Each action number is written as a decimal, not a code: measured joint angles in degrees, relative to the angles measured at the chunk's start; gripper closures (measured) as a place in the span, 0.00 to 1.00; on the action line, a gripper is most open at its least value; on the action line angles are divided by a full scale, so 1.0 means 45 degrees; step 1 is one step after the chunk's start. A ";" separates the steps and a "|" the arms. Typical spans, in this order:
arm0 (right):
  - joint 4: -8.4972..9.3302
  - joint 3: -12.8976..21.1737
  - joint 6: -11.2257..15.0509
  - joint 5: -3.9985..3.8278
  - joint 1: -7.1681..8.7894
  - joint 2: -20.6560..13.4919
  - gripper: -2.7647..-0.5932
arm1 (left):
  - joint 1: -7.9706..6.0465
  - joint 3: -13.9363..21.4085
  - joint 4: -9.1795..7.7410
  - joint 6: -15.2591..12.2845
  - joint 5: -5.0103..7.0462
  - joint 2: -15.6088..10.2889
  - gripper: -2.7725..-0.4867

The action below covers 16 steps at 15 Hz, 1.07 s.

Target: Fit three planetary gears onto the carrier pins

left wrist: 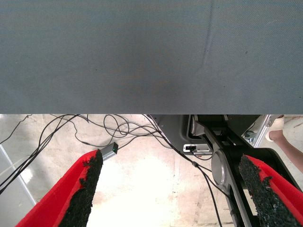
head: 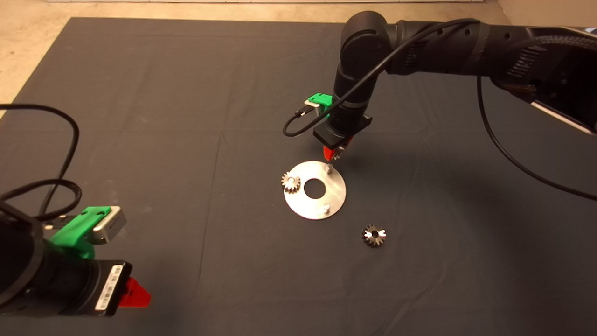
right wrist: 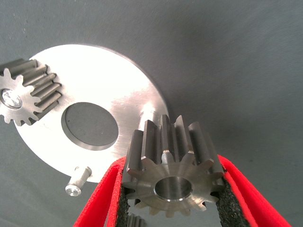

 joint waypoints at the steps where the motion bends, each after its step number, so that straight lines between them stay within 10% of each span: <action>1: 0.0000 0.0005 0.0000 0.0000 -0.0098 0.0000 0.78 | 0.0000 0.0000 0.0000 0.0000 0.0000 0.0000 0.32; 16: -0.0005 0.0466 -0.0054 0.0000 -0.0447 0.0033 0.78 | 0.0000 0.0000 0.0000 0.0000 0.0000 0.0035 0.32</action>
